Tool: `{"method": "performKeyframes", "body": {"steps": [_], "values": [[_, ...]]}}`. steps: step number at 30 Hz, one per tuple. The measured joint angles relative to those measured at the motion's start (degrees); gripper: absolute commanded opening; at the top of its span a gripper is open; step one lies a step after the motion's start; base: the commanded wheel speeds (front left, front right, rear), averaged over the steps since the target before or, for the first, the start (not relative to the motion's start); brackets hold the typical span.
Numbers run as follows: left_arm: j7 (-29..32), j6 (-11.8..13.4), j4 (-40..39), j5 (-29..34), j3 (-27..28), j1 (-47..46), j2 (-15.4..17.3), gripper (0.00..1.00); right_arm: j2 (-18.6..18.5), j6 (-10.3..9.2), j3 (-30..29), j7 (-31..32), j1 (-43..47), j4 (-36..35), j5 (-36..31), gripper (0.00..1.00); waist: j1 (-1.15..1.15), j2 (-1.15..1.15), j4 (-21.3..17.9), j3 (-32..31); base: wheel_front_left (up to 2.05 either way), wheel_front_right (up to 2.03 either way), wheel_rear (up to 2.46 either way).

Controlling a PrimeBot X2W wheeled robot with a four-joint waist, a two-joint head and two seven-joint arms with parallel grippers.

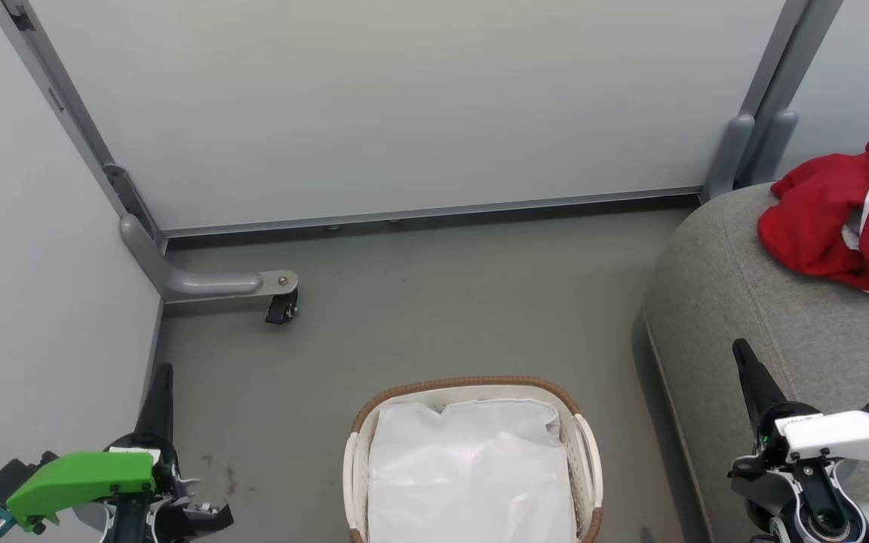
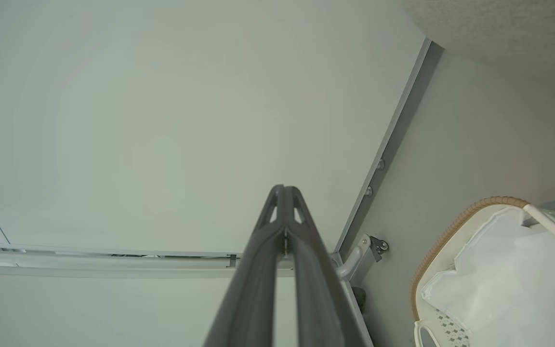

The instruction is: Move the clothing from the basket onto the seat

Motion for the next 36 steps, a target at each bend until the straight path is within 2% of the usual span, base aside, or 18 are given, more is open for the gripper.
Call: {"method": "performKeyframes", "body": {"steps": [21, 36], "values": [[2.0, -0.2, -1.0, -6.7, 1.5, -0.6, 0.0, 0.00, -0.1, -0.01, -0.7, 2.1, 0.0, -0.8, 8.0, 0.00, 0.00, 0.00, -0.2, -0.2, 0.00, 0.00, 0.00], [2.0, -0.2, -1.0, -6.7, 1.6, -0.6, 0.0, 0.00, -0.1, -0.01, -0.7, 2.1, 0.0, -0.8, 8.0, 0.00, 0.00, 0.00, -0.2, -0.2, 0.00, 0.00, 0.00]]}}
